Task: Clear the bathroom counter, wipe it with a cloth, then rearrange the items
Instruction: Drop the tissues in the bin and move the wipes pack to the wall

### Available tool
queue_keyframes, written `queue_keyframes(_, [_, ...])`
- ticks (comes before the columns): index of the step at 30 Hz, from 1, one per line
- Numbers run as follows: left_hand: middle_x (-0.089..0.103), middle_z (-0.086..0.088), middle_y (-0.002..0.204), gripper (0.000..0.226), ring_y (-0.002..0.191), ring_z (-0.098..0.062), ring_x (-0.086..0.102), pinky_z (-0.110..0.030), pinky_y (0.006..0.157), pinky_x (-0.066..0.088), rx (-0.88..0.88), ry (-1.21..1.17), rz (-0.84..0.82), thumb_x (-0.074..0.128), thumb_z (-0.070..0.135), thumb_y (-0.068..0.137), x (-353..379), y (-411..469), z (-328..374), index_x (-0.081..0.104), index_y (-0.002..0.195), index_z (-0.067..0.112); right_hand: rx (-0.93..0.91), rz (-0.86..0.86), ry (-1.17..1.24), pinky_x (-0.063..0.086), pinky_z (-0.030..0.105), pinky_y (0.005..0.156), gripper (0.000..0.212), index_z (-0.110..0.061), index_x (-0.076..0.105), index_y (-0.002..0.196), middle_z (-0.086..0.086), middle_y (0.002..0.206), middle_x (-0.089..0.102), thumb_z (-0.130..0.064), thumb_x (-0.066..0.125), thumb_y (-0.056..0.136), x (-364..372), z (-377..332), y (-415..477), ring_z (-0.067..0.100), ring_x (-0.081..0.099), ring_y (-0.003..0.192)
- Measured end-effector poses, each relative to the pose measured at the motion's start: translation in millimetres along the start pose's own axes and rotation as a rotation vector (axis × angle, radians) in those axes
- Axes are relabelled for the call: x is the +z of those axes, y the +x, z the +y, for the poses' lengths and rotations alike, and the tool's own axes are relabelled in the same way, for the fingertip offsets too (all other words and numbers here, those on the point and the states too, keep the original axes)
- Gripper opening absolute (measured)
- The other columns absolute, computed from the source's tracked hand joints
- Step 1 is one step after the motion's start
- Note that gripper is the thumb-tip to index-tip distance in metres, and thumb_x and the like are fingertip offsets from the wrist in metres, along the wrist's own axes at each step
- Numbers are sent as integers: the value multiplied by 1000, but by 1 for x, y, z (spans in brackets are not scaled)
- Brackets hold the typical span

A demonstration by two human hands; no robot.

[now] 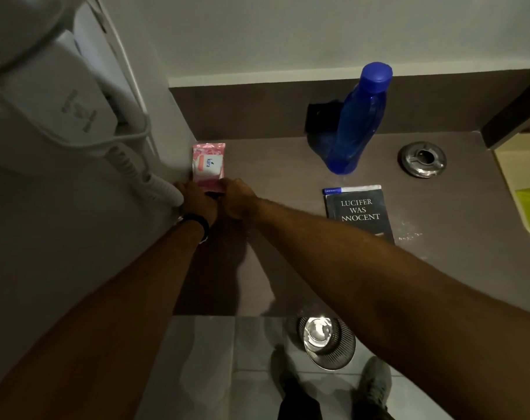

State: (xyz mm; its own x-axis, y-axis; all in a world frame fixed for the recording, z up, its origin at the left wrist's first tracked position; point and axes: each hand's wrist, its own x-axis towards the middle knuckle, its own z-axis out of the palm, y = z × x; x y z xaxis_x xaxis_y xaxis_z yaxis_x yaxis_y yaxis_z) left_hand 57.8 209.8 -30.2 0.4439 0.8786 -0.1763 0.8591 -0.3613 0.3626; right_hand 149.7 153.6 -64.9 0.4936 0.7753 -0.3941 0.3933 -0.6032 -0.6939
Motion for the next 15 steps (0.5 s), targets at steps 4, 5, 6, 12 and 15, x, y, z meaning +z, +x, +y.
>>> queue_keyframes(4, [40,-24,142,44,127,-44,42,-48,114,32,-3,-80,2,49,16,96,3,-2,-1,45,133,-7,-16,-1,21,48,45,116,57,-16,50,156,19,148,59,-38,62,105,-2,-7,0,39,60,134])
queue_keyframes(5, [40,-24,142,45,127,-45,43,-48,114,32,-2,-99,11,51,18,96,1,-4,1,46,134,-6,-29,3,8,47,44,116,59,-16,47,158,20,148,59,-36,63,104,-6,-7,-6,39,59,135])
queue_keyframes(6, [41,-24,141,47,126,-45,44,-48,114,32,-3,-120,21,53,19,94,-1,-7,4,47,134,-4,-42,19,13,48,44,115,61,-15,46,158,20,148,59,-33,64,103,-12,-6,-15,40,59,135])
queue_keyframes(12, [42,-26,140,47,130,-42,41,-41,114,29,292,25,41,55,18,91,1,-69,23,48,133,-2,-35,232,202,59,39,97,25,-33,62,115,2,122,71,-35,71,92,-33,58,-155,23,71,110])
queue_keyframes(15, [51,-19,132,38,124,-34,48,-38,112,34,310,-103,-137,57,18,90,16,-129,42,57,126,5,69,400,-7,58,41,94,21,-30,65,119,2,125,67,-36,63,99,-56,117,-231,21,68,109])
